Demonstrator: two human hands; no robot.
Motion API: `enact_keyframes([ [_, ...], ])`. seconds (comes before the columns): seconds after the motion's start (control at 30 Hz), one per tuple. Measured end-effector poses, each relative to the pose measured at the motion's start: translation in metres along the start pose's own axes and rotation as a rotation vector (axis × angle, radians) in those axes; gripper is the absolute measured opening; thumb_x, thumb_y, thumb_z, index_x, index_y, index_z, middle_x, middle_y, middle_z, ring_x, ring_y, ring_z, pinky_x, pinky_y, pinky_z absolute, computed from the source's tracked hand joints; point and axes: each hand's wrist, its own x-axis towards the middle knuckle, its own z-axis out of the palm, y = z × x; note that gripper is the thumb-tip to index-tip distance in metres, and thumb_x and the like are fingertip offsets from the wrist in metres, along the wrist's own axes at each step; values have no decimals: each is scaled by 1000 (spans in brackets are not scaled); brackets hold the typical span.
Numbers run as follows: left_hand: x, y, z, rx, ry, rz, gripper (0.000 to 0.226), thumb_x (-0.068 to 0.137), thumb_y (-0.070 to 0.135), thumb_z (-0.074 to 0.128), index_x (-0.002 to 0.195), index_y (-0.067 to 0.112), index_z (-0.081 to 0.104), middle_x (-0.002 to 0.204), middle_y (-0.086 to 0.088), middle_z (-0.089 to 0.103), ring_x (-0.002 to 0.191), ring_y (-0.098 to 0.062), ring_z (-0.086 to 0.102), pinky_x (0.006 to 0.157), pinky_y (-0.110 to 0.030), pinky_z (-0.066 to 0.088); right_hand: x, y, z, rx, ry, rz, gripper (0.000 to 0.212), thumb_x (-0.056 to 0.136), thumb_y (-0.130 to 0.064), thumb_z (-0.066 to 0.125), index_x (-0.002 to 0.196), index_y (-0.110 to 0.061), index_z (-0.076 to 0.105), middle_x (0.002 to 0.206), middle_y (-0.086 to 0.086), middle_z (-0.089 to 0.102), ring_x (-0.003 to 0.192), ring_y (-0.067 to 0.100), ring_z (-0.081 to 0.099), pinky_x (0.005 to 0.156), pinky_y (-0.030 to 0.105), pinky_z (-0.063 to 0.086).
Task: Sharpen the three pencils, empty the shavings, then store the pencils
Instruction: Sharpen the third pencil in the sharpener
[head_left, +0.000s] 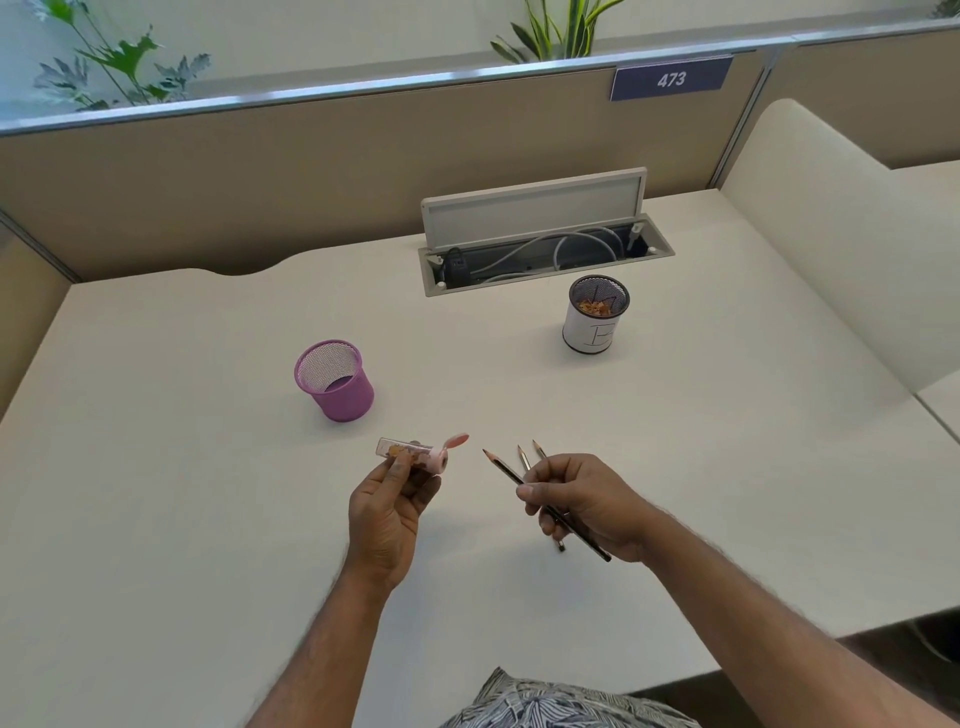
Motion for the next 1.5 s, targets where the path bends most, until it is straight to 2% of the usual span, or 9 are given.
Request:
enact_keyframes([
  [0.2, -2, -3, 6, 30, -29, -11, 31, 86, 23, 58, 105, 0, 67, 96, -10, 75, 94, -20, 72, 75, -26, 59, 4, -1, 8, -180, 57, -79, 8, 83, -14, 76, 80, -11, 69, 69, 7, 67, 50, 18, 59, 49, 26, 47],
  [0.6, -8, -4, 10, 93, -45, 2, 25, 86, 24, 60, 97, 9, 76, 99, -13, 75, 94, -25, 72, 75, -30, 59, 8, -2, 14, -331, 78, -113, 11, 80, -20, 78, 74, -17, 70, 64, -1, 67, 50, 17, 62, 47, 25, 47],
  [0.7, -9, -4, 10, 123, -60, 11, 23, 87, 23, 59, 94, 12, 77, 98, -9, 76, 93, -22, 72, 74, -29, 58, 8, -3, 16, -423, 132, -138, 12, 78, -23, 78, 74, -19, 68, 64, -4, 67, 51, 15, 63, 50, 27, 47],
  [0.83, -11, -3, 11, 169, -65, 26, 22, 88, 24, 59, 94, 15, 78, 99, -10, 76, 92, -21, 73, 73, -29, 58, 9, 1, 23, -643, 267, -294, 11, 79, -28, 76, 74, -25, 68, 57, -15, 60, 51, 2, 52, 55, 19, 42],
  [0.9, -12, -2, 12, 187, -62, 35, 21, 88, 25, 60, 94, 17, 78, 100, -10, 76, 93, -21, 72, 74, -30, 57, 9, 4, 27, -721, 311, -409, 9, 84, -27, 72, 77, -24, 68, 58, -14, 57, 55, 4, 49, 54, 16, 37],
  [1.0, -12, -1, 13, 202, -45, 46, 21, 86, 27, 61, 93, 17, 79, 100, -11, 76, 93, -22, 72, 75, -30, 58, 7, 8, 31, -859, 364, -599, 3, 86, -16, 69, 83, -15, 68, 71, -11, 57, 65, 7, 50, 60, 20, 38],
  [1.13, -14, -2, 15, 210, -50, 48, 22, 89, 25, 58, 93, 16, 79, 101, -12, 76, 98, -25, 72, 75, -29, 57, 6, 11, 32, -1005, 493, -766, 7, 80, -8, 75, 81, -11, 69, 76, -3, 61, 65, 17, 54, 56, 32, 46],
  [1.33, -14, -4, 16, 190, -30, 41, 22, 88, 25, 59, 94, 15, 78, 104, -13, 76, 100, -26, 71, 75, -29, 57, 10, 13, 32, -1004, 542, -834, 9, 77, -5, 79, 81, -9, 71, 74, 1, 62, 63, 19, 55, 55, 30, 47],
  [1.5, -12, 0, 15, 235, -74, 63, 22, 89, 24, 58, 93, 20, 79, 101, -8, 76, 98, -21, 72, 75, -27, 56, 13, 14, 30, -911, 488, -789, 7, 78, -7, 78, 82, -9, 74, 69, -6, 56, 58, 6, 45, 56, 19, 38],
])
